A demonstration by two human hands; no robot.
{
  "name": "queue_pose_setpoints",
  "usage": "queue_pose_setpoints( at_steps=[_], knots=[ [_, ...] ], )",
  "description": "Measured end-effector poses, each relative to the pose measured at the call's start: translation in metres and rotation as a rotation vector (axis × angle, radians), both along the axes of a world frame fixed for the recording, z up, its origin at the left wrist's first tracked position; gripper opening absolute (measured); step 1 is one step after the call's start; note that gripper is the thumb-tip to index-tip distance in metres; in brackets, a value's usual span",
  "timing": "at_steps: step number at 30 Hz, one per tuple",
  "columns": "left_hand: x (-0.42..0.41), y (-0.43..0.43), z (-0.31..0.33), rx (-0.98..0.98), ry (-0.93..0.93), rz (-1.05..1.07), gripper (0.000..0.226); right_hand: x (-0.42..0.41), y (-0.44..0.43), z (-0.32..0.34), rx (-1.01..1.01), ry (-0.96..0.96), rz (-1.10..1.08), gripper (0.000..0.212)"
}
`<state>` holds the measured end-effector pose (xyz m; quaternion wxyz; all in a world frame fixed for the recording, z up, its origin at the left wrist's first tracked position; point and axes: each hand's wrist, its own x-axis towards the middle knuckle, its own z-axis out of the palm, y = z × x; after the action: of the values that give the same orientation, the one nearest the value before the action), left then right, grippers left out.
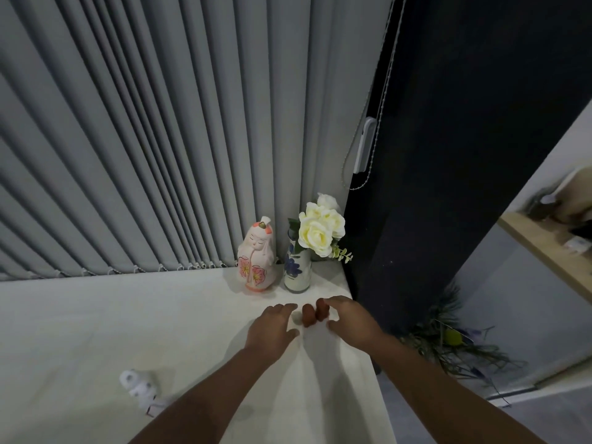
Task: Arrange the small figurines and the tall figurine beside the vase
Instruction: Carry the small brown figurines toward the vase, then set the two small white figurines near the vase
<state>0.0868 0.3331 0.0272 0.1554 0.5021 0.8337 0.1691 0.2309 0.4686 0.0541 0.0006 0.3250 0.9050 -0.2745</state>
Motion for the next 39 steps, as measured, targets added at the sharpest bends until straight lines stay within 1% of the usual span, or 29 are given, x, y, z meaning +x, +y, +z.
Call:
queue_pose_setpoints(
  at_steps=[2, 3, 7, 10, 12, 14, 17, 20, 27, 31, 34, 36, 39],
  knots=[
    [0.0, -0.013, 0.001, -0.008, 0.007, -0.007, 0.056, 0.001, -0.012, 0.004, 0.046, -0.001, 0.015, 0.014],
    [-0.001, -0.021, 0.001, -0.012, 0.01, -0.009, 0.056, 0.002, -0.019, 0.004, 0.062, 0.012, 0.021, 0.016],
    [-0.006, -0.056, 0.001, 0.004, 0.012, 0.006, 0.055, -0.001, -0.052, -0.002, 0.06, 0.074, 0.044, 0.03],
    [-0.018, -0.087, 0.004, 0.053, 0.005, 0.045, 0.051, -0.008, -0.078, -0.011, 0.015, 0.116, 0.042, 0.039],
    [-0.029, -0.108, 0.006, 0.095, 0.005, 0.084, 0.046, -0.014, -0.098, -0.013, -0.033, 0.069, 0.027, 0.053],
    [-0.04, -0.129, 0.01, 0.132, 0.012, 0.131, 0.042, -0.02, -0.12, -0.011, -0.087, 0.014, 0.031, 0.06],
    [-0.056, -0.159, 0.013, 0.178, 0.037, 0.184, 0.04, -0.032, -0.151, -0.009, -0.115, 0.018, 0.076, 0.061],
    [-0.07, -0.19, 0.015, 0.163, 0.032, 0.246, 0.041, -0.044, -0.182, -0.007, -0.132, 0.028, 0.132, 0.062],
    [-0.098, -0.246, 0.014, 0.145, 0.045, 0.268, 0.043, -0.069, -0.241, -0.004, -0.173, 0.045, 0.199, 0.064],
    [-0.115, -0.271, 0.01, 0.115, 0.044, 0.24, 0.045, -0.082, -0.27, -0.005, -0.149, 0.056, 0.145, 0.067],
    [-0.122, -0.285, 0.002, 0.09, 0.04, 0.208, 0.047, -0.093, -0.288, -0.011, -0.059, 0.058, 0.116, 0.07],
    [-0.127, -0.291, -0.005, 0.065, 0.032, 0.175, 0.05, -0.1, -0.299, -0.018, -0.023, 0.081, 0.055, 0.069],
    [-0.135, -0.295, -0.016, 0.023, 0.054, 0.11, 0.056, -0.111, -0.316, -0.029, -0.041, 0.087, -0.044, 0.067]
  ],
)
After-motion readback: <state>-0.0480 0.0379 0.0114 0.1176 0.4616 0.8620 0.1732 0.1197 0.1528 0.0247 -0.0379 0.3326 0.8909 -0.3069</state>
